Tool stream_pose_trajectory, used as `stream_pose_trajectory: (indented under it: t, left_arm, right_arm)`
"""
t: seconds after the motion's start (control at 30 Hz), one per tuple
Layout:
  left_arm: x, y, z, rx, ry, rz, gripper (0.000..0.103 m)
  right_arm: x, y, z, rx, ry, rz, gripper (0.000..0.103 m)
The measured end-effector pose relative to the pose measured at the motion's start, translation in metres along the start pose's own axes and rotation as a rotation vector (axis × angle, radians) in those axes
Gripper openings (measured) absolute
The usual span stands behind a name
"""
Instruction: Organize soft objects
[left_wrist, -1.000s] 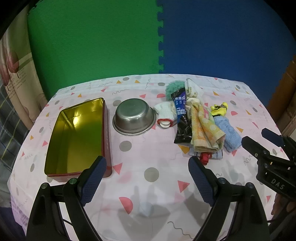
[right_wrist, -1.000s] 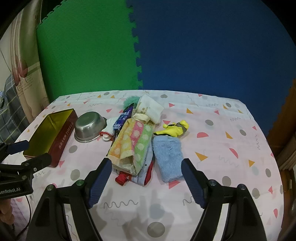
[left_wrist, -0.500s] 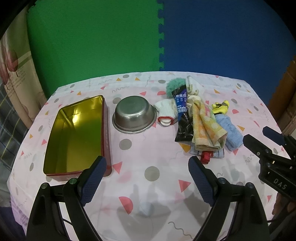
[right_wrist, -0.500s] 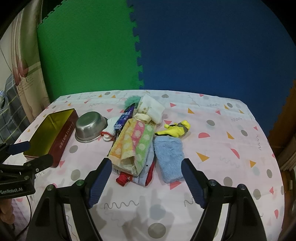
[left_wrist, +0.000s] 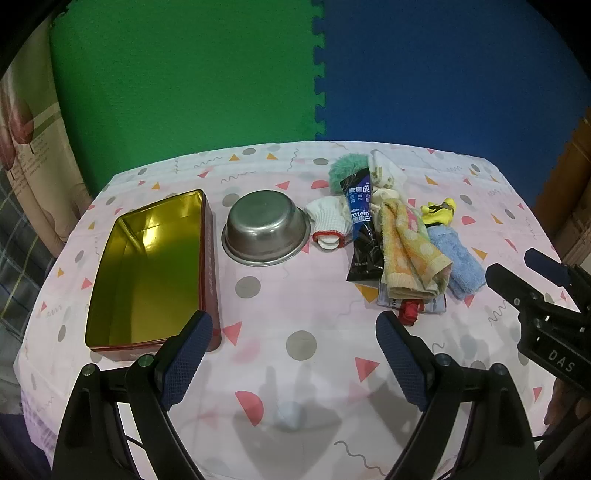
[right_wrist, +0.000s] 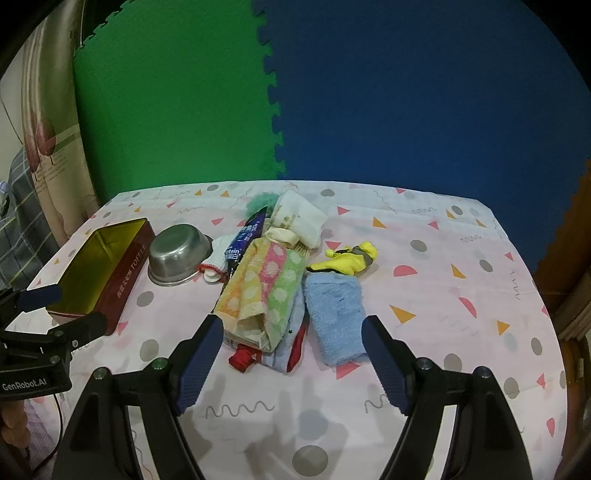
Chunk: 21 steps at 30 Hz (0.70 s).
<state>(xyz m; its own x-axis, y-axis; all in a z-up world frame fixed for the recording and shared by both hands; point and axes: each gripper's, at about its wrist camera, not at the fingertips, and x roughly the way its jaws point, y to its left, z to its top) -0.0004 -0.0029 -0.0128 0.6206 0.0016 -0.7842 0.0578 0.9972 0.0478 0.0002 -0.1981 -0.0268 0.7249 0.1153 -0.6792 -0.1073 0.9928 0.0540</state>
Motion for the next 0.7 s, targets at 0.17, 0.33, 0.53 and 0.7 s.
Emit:
stream_pose_trajectory:
  t: [0.17, 0.33, 0.53, 0.7]
  left_arm:
    - [0.0006, 0.0003, -0.0003, -0.002, 0.003, -0.001, 0.088]
    - [0.0012, 0.0011, -0.0015, -0.001, 0.006, 0.000, 0.088]
    - [0.0021, 0.0029, -0.0026, -0.001, 0.008, 0.001, 0.088]
    - [0.0045, 0.0032, -0.0031, -0.001, 0.013, 0.003, 0.088]
  right_arm:
    - [-0.0012, -0.0005, -0.0014, -0.004, -0.001, -0.002, 0.079]
    - [-0.0014, 0.0001, -0.0024, -0.006, -0.003, -0.002, 0.079]
    - [-0.0010, 0.0005, -0.0019, -0.004, -0.001, 0.000, 0.079]
    - [0.0005, 0.0010, -0.0034, -0.010, 0.002, 0.003, 0.079]
